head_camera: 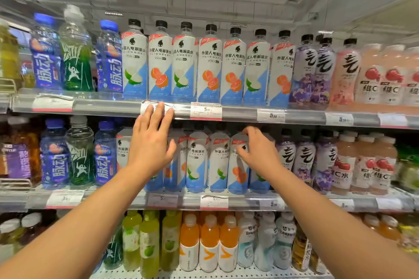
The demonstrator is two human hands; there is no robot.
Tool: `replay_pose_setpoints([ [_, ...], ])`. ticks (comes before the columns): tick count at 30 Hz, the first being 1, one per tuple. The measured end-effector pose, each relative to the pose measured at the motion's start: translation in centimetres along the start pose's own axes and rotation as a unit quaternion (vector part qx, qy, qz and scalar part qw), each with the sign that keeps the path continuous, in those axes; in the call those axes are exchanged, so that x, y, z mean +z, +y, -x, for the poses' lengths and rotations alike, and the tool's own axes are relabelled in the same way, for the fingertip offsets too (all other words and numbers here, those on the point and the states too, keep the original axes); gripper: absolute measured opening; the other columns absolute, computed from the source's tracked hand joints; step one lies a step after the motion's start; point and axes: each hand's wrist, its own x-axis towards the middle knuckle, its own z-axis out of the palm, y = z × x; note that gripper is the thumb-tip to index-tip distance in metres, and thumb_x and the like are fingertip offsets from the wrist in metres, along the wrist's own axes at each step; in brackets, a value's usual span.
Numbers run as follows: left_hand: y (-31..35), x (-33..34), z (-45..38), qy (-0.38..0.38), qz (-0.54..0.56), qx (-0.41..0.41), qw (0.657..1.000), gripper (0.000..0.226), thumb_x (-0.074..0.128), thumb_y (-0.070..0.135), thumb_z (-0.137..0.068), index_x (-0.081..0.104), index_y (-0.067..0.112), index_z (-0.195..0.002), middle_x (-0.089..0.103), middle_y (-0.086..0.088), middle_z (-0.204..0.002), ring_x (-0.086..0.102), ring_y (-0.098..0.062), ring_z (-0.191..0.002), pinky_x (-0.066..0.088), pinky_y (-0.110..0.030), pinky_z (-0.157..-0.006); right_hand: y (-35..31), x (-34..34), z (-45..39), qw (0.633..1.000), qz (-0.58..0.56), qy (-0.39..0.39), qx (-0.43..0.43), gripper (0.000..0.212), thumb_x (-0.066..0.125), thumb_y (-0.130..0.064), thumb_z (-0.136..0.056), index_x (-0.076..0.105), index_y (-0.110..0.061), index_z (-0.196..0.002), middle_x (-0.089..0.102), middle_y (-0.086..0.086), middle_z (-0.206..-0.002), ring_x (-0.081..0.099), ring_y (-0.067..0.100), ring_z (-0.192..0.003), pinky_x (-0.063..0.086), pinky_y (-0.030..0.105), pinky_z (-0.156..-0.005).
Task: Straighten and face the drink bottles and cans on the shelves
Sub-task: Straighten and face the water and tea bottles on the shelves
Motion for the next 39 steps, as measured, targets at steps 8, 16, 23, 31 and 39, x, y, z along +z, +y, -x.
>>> replay_pose_setpoints([
  [8, -0.5, 0.3, 0.0, 0.007, 0.002, 0.007, 1.000, 0.088, 0.069, 0.034, -0.086, 0.025, 0.017, -0.161, 0.021, -0.012, -0.168, 0.016, -0.035, -0.155, 0.021, -0.054, -0.124, -0.5, 0.7, -1.5, 0.996, -0.013, -0.056, 0.066, 0.079, 0.062, -0.054, -0.092, 0.029, -0.014, -0.151, 0.057, 0.016, -0.133, 0.059, 0.036, -0.117, 0.053, 0.043, -0.087],
  [16, -2.3, -1.0, -0.1, 0.024, 0.098, 0.051, 0.994, 0.071, 0.068, 0.015, -0.088, 0.043, 0.017, -0.154, 0.035, -0.008, -0.163, 0.027, -0.032, -0.153, 0.024, -0.050, -0.123, -1.0, 0.1, -0.1, 0.996, -0.052, -0.002, 0.067, 0.085, 0.077, -0.049, -0.081, 0.037, -0.015, -0.147, 0.055, 0.009, -0.138, 0.059, 0.031, -0.118, 0.055, 0.043, -0.090],
  [23, -3.3, -0.6, 3.2, 0.059, 0.136, -0.014, 0.989, 0.044, 0.060, 0.009, -0.082, 0.065, 0.010, -0.126, 0.057, -0.008, -0.134, 0.049, -0.032, -0.126, 0.047, -0.054, -0.101, -0.5, -1.1, 2.5, 0.996, -0.082, 0.006, 0.043, 0.060, 0.077, -0.052, -0.078, 0.041, -0.031, -0.121, 0.067, 0.002, -0.101, 0.066, 0.026, -0.087, 0.051, 0.038, -0.065],
  [31, -2.7, 3.1, 3.6, -0.106, 0.167, -0.228, 0.953, 0.083, 0.061, 0.038, -0.097, 0.014, 0.017, -0.161, 0.020, -0.005, -0.167, 0.044, -0.031, -0.141, 0.051, -0.047, -0.095, -0.7, -2.5, 5.2, 0.992, -0.119, 0.035, 0.001, 0.049, 0.080, -0.049, -0.079, 0.042, -0.033, -0.106, 0.067, -0.007, -0.085, 0.065, 0.020, -0.073, 0.052, 0.039, -0.064],
  [39, -2.4, 5.1, 0.6, -0.105, 0.133, -0.259, 0.951, 0.076, 0.069, 0.052, -0.090, 0.037, 0.008, -0.143, 0.048, -0.015, -0.138, 0.062, -0.037, -0.109, 0.053, -0.045, -0.075, -0.5, -5.5, 7.0, 0.984, -0.169, 0.046, -0.040, 0.053, 0.082, -0.048, -0.076, 0.047, -0.034, -0.114, 0.070, -0.014, -0.096, 0.067, 0.006, -0.084, 0.055, 0.034, -0.071],
])
